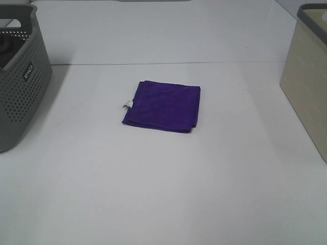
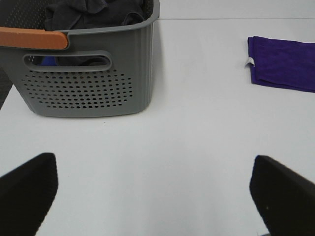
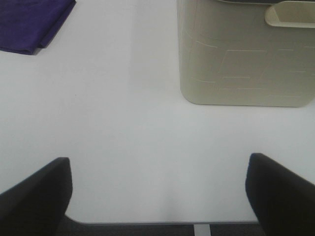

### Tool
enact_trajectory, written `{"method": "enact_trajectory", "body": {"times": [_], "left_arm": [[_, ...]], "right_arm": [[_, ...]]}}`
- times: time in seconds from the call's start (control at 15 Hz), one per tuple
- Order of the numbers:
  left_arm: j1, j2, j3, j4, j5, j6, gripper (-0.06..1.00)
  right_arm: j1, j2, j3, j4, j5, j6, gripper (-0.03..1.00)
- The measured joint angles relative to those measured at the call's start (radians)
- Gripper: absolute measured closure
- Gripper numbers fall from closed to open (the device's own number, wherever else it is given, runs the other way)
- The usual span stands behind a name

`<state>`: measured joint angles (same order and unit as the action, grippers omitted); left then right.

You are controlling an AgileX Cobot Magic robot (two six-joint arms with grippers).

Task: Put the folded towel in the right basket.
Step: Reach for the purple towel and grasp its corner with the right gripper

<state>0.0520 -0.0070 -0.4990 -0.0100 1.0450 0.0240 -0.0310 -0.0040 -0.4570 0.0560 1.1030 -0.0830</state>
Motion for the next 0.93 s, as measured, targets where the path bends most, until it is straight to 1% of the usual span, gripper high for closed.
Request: {"method": "enact_trajectory", "body": {"times": [0.13, 0.2, 0.33, 0.4, 0.53, 0.67, 0.73, 0.8, 0.93], "left_arm": [[0.0, 0.0, 0.0, 0.0, 0.0, 0.0, -0.05], [0.0, 0.0, 0.0, 0.0, 0.0, 0.0, -0.05], [0.0, 0.0, 0.0, 0.0, 0.0, 0.0, -0.05], [0.0, 0.0, 0.0, 0.0, 0.0, 0.0, -0.05], [0.0, 0.0, 0.0, 0.0, 0.0, 0.0, -0.05], [0.0, 0.0, 0.0, 0.0, 0.0, 0.0, -0.05], [0.0, 0.0, 0.0, 0.0, 0.0, 0.0, -0.05], [0.0, 0.0, 0.0, 0.0, 0.0, 0.0, -0.05], [0.0, 0.0, 0.0, 0.0, 0.0, 0.0, -0.05]], "right_arm": [[0.0, 0.011, -0.002, 0.009, 0.0, 0.0, 0.05], [0.0, 0.065, -0.024, 0.022, -0.009, -0.001, 0.05], [0.0, 0.275, -0.146, 0.069, -0.055, -0.001, 0.05], [0.0, 0.329, -0.182, 0.081, -0.056, -0.001, 0.05], [0.0, 0.574, -0.363, 0.13, -0.052, -0.002, 0.05], [0.0, 0.749, -0.497, 0.164, -0.04, -0.002, 0.05], [0.0, 0.854, -0.57, 0.207, -0.038, -0.009, 0.05], [0.0, 0.924, -0.609, 0.258, -0.047, -0.024, 0.05], [0.0, 1.081, -0.67, 0.393, -0.087, -0.083, 0.05]]}}
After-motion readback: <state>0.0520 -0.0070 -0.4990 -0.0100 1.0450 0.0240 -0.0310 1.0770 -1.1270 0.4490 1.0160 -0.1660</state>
